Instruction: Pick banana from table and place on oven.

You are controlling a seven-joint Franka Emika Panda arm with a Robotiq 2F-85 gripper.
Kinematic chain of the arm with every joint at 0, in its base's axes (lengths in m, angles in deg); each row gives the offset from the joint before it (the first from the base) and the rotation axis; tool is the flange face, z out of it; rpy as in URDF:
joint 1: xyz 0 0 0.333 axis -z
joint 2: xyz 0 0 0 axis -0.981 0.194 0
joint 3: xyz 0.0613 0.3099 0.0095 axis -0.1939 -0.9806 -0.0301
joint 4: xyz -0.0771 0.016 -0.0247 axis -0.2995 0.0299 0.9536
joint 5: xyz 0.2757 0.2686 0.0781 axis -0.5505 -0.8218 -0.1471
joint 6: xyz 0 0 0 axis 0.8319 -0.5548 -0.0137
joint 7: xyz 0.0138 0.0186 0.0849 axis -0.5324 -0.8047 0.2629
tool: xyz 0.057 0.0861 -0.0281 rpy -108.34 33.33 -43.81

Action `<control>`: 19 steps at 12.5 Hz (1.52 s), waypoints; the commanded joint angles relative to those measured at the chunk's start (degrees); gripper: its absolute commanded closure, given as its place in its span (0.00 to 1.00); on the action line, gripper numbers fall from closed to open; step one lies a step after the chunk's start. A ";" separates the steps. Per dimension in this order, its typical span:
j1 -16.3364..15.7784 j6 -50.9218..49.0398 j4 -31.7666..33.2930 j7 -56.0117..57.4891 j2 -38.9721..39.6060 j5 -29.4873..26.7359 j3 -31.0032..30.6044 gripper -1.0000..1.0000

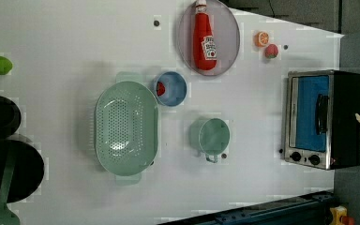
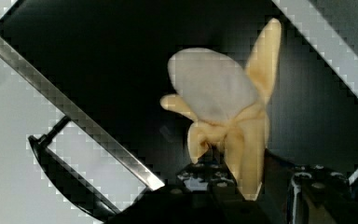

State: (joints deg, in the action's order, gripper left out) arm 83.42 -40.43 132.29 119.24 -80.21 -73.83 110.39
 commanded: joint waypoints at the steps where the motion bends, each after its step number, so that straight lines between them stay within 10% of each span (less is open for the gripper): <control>1: -1.49 1.31 -1.25 4.73 -0.45 0.35 -1.76 0.45; 5: -1.71 1.01 -1.57 4.74 -0.76 0.37 -2.43 0.01; 9: -3.51 -4.78 -4.33 2.11 -4.61 0.70 -5.65 0.00; 19: -6.21 -27.61 -4.46 -46.00 -22.99 3.97 -31.86 0.00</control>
State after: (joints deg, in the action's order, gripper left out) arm 75.34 -67.66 126.92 82.58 -104.96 -69.21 77.68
